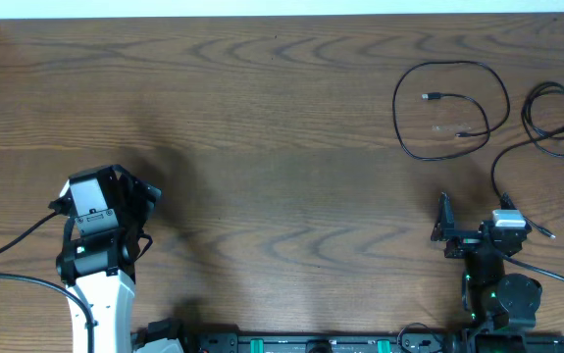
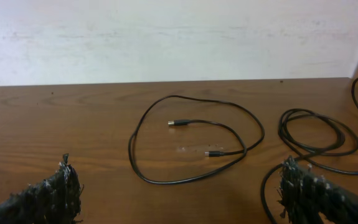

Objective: Untangle cables

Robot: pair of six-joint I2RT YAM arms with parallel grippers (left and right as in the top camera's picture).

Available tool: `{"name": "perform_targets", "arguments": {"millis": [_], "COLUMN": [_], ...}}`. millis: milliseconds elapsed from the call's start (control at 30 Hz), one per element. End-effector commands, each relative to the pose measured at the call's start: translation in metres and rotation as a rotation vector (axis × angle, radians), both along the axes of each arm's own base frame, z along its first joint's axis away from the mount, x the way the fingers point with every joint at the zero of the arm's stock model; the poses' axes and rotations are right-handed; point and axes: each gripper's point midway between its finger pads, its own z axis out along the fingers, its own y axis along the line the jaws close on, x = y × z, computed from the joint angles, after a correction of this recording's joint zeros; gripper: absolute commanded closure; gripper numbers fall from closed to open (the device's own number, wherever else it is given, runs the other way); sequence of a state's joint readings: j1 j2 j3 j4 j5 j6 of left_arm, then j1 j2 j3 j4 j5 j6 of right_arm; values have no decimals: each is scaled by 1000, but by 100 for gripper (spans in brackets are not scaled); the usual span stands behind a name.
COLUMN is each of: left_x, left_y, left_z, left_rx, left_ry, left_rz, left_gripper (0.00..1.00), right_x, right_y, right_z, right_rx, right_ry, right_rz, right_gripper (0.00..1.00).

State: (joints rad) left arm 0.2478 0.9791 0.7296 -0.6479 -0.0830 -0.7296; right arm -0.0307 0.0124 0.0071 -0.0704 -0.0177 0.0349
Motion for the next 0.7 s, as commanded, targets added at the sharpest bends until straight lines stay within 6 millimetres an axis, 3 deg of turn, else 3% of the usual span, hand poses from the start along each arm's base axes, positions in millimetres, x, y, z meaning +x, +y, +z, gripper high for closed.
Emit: {"name": "perform_targets", "arguments": {"millis": [0,167,400,567,667], "left_x": [0,-1,-4,-32,-39], "left_y": [1,1,-20,-30,-32], "left_z": [4,7,34,44,56], "left_rx": [4,8,63,120,124], "left_ry": [-9,-22,-116,-106,-172], "left_rz": [4,4,-79,-146,-149], "left_gripper": [1,1,1,1,1], "right_x": [0,0,0,0,0], "right_y": [-4,-4,-4,-4,-4], "right_z": [0,0,-1,-1,-1], "right_rx": [11,11,11,11,11], "right_ry": [-1,-1,-1,-1,-1], "right_rz": [-20,-20,-20,-20,-20], "right_gripper": [1,1,1,1,1]}}
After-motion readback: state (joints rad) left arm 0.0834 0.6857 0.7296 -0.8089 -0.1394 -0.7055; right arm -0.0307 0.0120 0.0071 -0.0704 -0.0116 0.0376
